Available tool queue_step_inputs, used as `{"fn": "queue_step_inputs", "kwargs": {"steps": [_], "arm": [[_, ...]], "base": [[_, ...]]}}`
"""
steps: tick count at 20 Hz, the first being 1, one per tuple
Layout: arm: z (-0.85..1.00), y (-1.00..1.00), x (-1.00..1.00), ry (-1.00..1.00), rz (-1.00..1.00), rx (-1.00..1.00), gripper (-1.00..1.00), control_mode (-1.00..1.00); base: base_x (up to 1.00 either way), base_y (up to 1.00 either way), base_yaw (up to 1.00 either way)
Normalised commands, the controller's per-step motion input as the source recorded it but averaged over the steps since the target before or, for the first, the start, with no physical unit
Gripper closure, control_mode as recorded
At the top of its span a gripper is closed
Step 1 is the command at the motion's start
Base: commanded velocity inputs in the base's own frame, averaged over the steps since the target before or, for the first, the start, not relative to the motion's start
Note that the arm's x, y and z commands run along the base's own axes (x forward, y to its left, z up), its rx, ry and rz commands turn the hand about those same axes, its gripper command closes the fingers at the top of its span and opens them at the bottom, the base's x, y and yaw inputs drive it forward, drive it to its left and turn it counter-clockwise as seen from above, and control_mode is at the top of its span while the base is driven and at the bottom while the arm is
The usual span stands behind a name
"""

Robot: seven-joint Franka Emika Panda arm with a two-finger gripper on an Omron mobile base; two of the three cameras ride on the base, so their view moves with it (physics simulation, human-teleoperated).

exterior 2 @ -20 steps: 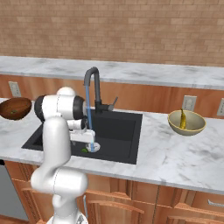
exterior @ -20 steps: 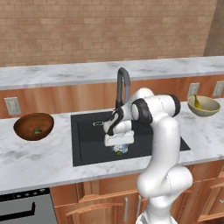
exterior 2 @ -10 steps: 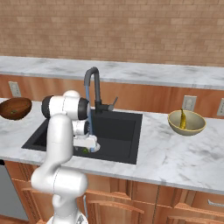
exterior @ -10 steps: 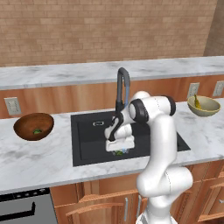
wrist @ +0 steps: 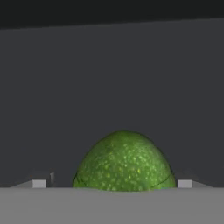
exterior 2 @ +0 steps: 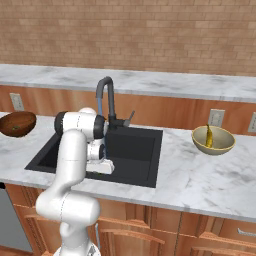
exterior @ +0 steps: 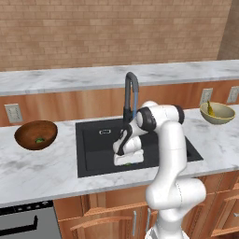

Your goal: Pick the avocados from the sink and place them in one bowl. Place the banana in the other bowl. Then turn off the sink faucet.

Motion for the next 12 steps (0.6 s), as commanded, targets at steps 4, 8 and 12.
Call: {"fn": "queue_step_inputs", "kwargs": {"steps": [4, 8, 12], "arm": [[-0.33, 0.00, 0.14, 0.00, 0.00, 0.00, -1.00, -1.00], [-0.23, 0.00, 0.21, 0.00, 0.00, 0.00, -1.00, -1.00], [-0.20, 0.00, 0.22, 0.00, 0.00, 0.00, -1.00, -1.00]], "base": [[0.00, 0.00, 0.00], [0.00, 0.00, 0.00], [0.00, 0.00, 0.00]]}}
